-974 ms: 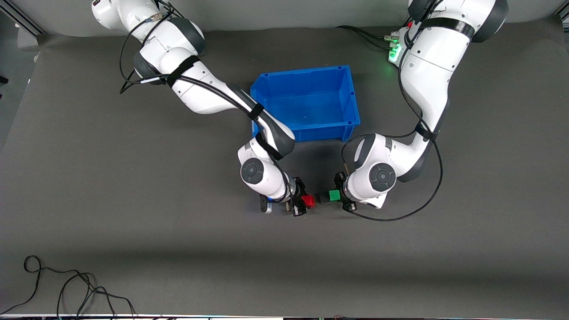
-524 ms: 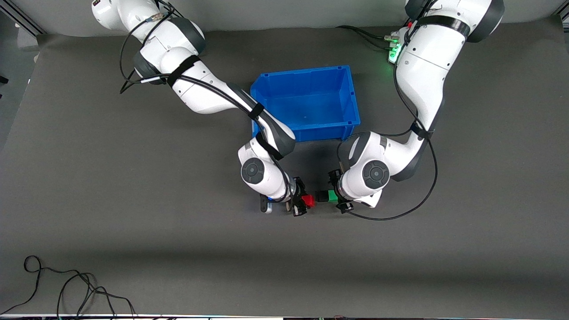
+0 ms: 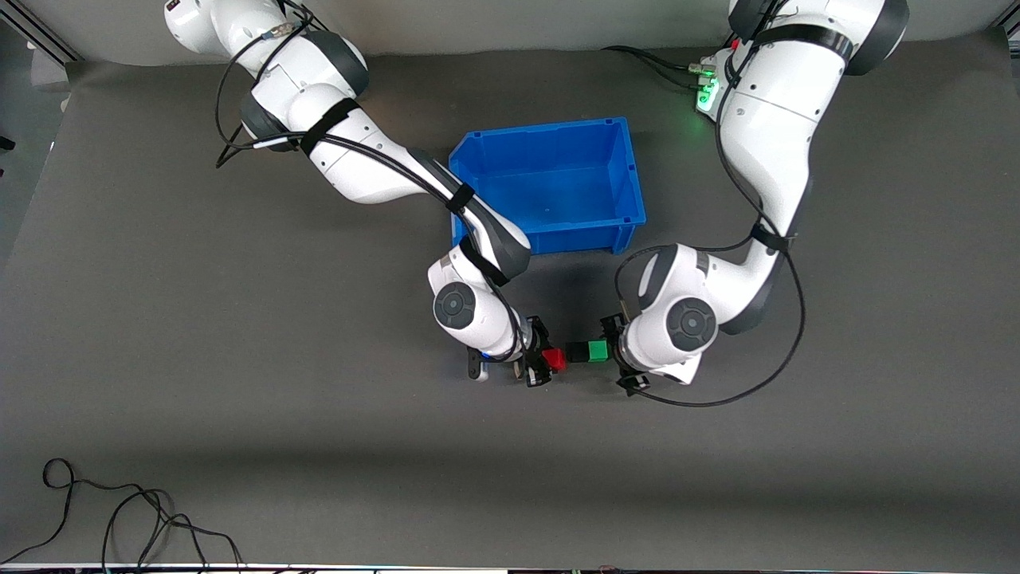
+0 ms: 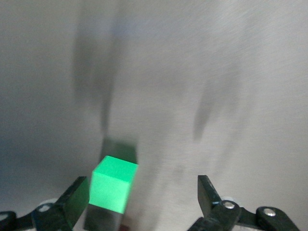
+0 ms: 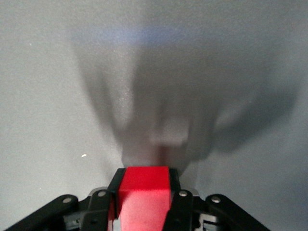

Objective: Attach green and red cubes to black cube
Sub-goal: 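Open the left gripper and lift it away from the green cube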

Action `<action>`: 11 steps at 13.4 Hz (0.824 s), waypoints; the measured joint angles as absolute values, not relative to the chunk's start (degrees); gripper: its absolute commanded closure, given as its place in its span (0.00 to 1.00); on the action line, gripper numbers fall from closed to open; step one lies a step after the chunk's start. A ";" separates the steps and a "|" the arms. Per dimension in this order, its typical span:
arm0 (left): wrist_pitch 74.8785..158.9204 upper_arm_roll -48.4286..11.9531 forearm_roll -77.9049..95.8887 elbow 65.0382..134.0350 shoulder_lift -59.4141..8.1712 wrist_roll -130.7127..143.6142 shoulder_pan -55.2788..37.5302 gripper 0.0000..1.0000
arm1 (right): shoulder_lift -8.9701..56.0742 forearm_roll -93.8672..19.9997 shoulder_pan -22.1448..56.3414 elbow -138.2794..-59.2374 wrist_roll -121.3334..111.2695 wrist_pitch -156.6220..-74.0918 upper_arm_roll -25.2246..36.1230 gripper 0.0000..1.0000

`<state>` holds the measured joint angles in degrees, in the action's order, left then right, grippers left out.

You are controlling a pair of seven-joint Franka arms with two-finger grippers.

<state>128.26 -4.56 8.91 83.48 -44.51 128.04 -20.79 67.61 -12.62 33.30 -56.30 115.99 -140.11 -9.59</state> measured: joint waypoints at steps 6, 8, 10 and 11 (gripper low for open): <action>124.35 -4.21 4.48 76.72 -44.29 124.02 -15.84 0.00 | 67.62 -12.58 34.03 -56.27 116.90 -139.93 -9.51 0.00; 124.08 -4.18 4.22 76.63 -44.30 121.70 -14.98 0.00 | 67.62 -12.19 34.09 -56.22 116.91 -139.88 -9.07 0.00; 123.27 -4.12 3.35 75.91 -44.22 118.88 -13.47 0.00 | 67.50 -12.07 34.10 -55.69 116.91 -139.97 -8.66 0.00; 121.80 -4.07 2.80 74.97 -44.05 116.64 -12.35 0.00 | 67.12 -12.01 34.08 -55.15 116.91 -140.07 -8.52 0.00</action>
